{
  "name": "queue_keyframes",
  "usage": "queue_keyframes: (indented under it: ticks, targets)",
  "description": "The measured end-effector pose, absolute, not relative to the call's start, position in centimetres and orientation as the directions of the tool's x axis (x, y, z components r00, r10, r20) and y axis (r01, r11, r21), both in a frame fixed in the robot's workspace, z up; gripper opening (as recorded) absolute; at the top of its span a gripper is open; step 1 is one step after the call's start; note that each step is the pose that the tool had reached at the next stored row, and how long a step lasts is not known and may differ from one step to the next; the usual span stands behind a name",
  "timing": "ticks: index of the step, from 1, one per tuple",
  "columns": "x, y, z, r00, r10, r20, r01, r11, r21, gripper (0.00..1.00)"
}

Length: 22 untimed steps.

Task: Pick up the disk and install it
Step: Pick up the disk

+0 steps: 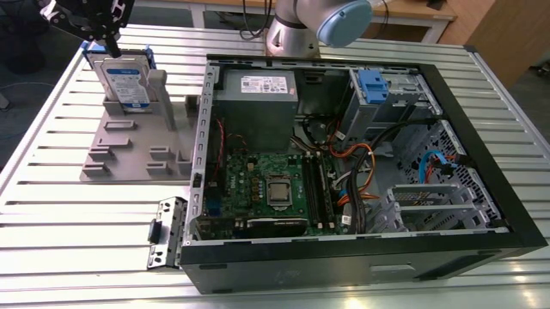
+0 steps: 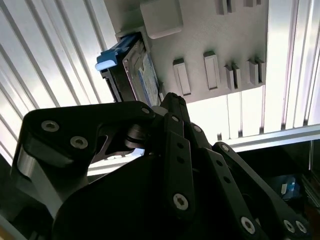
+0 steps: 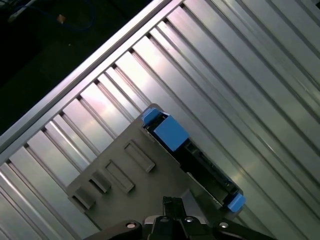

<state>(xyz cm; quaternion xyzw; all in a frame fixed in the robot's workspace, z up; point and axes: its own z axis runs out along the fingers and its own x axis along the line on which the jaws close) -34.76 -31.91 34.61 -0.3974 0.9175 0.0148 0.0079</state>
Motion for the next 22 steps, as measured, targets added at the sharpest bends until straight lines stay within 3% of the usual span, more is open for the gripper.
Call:
queue_keyframes:
  ticks: [22]
  targets:
    - [-34.76,-31.91,34.61,-0.557,-0.83,-0.026,-0.83,0.557,0.021,0.1]
